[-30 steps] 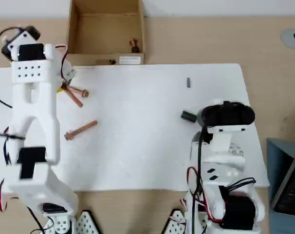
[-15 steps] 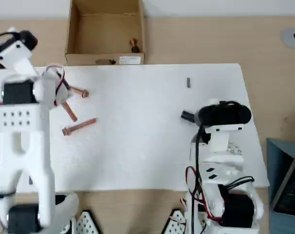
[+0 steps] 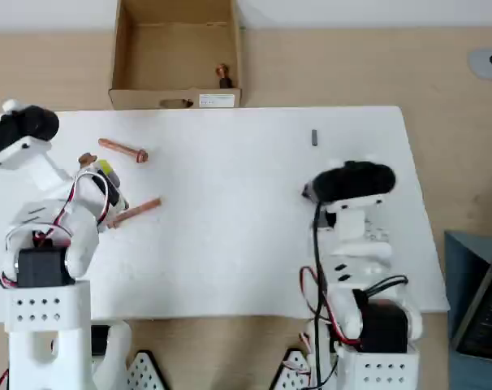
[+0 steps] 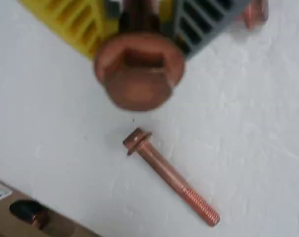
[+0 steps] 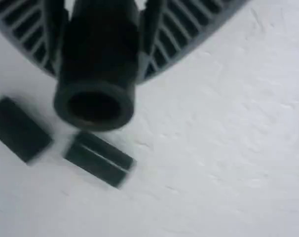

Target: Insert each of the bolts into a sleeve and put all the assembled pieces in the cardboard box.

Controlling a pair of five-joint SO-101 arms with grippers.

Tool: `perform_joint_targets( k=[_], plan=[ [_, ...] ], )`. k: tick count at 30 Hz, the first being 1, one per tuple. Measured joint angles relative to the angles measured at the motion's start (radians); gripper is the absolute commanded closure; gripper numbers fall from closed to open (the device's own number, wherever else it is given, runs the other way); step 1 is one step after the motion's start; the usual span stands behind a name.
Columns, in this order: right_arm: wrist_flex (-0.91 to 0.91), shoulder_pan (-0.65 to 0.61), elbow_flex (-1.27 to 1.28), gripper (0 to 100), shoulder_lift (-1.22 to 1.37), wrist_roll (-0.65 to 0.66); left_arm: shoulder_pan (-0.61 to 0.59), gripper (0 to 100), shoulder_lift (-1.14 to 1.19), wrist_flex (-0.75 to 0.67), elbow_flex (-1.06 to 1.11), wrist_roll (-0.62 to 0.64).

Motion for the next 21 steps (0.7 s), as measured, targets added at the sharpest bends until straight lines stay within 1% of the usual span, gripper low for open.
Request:
perform_joint_targets(
  k=[4,10,16,21],
  plan=[
    [-0.124,-0.118,0.087,98.9,0.0,0.0,0.018,100,-0.029,-0.058,0.058,0.0],
    [-0.35,-0.253,0.206,98.9,0.002,0.0,0.118,100,-0.104,-0.158,0.169,0.0],
    [-0.456,-0.354,0.247,98.9,0.002,0.002,0.198,100,-0.262,-0.33,0.362,-0.018],
    [-0.525,-0.41,0.265,98.9,0.002,0.002,0.259,100,-0.43,-0.405,0.516,-0.063]
  ],
)
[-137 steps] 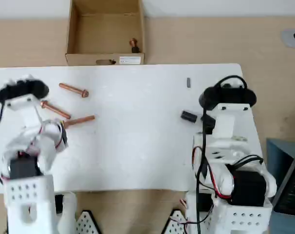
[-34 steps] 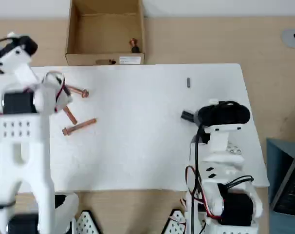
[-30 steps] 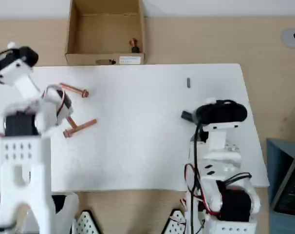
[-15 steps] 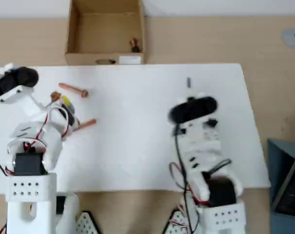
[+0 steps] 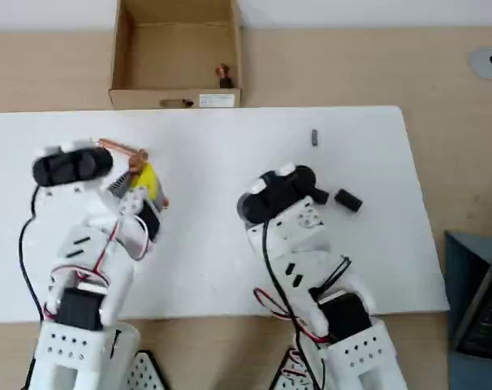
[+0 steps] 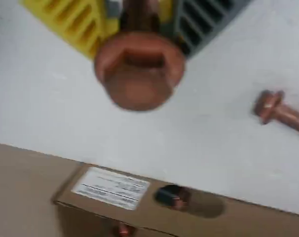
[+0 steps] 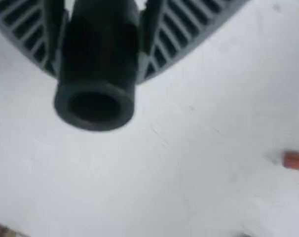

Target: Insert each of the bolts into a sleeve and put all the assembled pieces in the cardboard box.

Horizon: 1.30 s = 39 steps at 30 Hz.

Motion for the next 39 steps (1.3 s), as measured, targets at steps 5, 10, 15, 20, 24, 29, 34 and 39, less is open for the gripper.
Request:
perform_joint_targets(
  k=[5,10,15,20,24,29,34,39],
  plan=[
    [-0.089,-0.015,0.011,98.9,0.0,0.0,0.054,100,-0.161,-0.003,0.083,0.0],
    [-0.16,-0.017,0.011,98.9,0.0,0.0,0.066,100,-0.299,-0.006,0.118,0.0],
    [-0.16,-0.043,0.011,98.9,0.0,0.0,0.066,100,-0.316,-0.006,0.118,0.078],
    [-0.161,-0.123,0.014,98.9,0.0,0.0,0.066,100,-0.316,-0.006,0.103,0.18],
    [-0.161,-0.157,0.035,98.9,0.0,0.023,0.068,100,-0.316,-0.006,0.066,0.193],
    [-0.161,-0.193,0.046,98.9,0.0,0.068,0.069,100,-0.316,-0.006,0.015,0.199],
    [-0.164,-0.227,0.072,98.9,0.0,0.114,0.091,100,-0.316,-0.006,-0.032,0.199],
    [-0.167,-0.239,0.075,98.9,0.0,0.175,0.158,100,-0.318,0.011,-0.068,0.199]
  ],
)
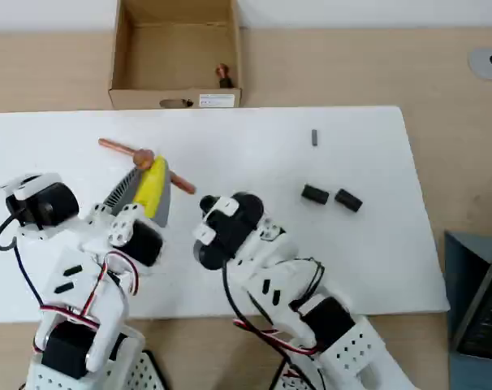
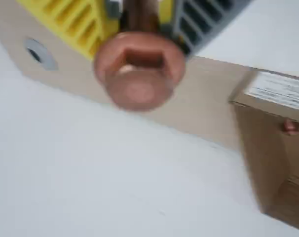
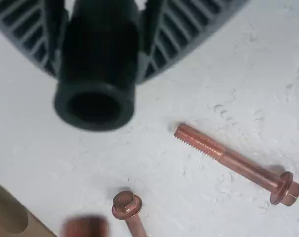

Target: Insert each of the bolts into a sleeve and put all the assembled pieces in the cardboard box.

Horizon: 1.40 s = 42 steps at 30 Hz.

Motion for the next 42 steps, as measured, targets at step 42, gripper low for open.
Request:
perform_joint_targets(
  k=[42],
  plan=[
    [0.002,-0.014,-0.046,98.9,0.002,0.046,0.144,100,-0.005,0.052,0.06,-0.114]
  ],
)
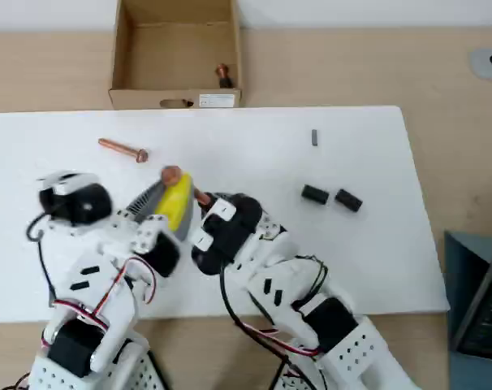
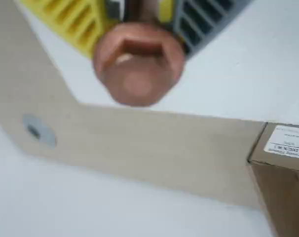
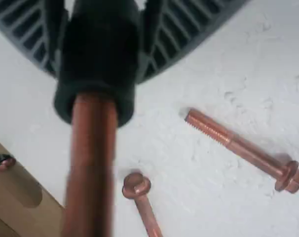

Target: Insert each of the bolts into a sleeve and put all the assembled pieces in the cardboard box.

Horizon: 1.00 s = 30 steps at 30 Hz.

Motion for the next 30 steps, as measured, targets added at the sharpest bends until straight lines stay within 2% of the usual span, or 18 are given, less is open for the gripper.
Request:
perform_joint_targets(
  k=[7,14,21,30],
  plan=[
    [0.0,-0.014,-0.012,98.9,0.0,0.034,0.072,100,-0.002,0.0,0.06,-0.137],
    [0.0,-0.014,-0.011,98.9,0.0,0.035,0.089,99,-0.006,-0.003,0.109,-0.152],
    [0.0,-0.014,-0.011,98.9,0.0,0.035,0.089,83,-0.006,-0.003,0.109,-0.158],
    [0.0,-0.043,-0.012,98.9,0.0,0.041,0.008,82,0.002,0.0,0.098,-0.178]
  ],
)
